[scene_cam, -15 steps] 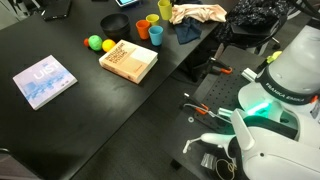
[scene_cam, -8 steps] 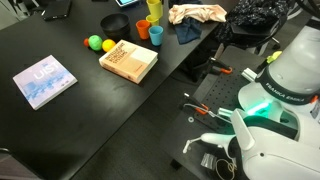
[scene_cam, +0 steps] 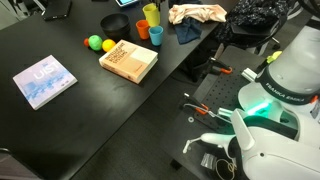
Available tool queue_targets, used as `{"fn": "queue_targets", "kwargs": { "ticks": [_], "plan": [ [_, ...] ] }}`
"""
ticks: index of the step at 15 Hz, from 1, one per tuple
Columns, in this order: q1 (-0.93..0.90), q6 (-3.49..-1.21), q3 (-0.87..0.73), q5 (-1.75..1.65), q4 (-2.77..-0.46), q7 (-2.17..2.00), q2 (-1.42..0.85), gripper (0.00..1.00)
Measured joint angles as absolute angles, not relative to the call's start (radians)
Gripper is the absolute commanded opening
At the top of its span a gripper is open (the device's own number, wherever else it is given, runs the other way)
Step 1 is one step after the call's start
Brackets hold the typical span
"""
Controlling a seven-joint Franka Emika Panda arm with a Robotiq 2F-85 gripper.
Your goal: Stack up the cups on the table
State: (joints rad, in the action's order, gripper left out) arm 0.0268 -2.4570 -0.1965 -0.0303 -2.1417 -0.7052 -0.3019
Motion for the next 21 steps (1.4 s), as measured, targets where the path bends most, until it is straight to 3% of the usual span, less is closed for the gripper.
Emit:
{"fn": "queue_targets", "kwargs": {
  "ticks": [21],
  "plan": [
    [0.010,-2.503,-0.189,-0.113,-2.165,-0.685,-0.350,0.04]
  ]
}}
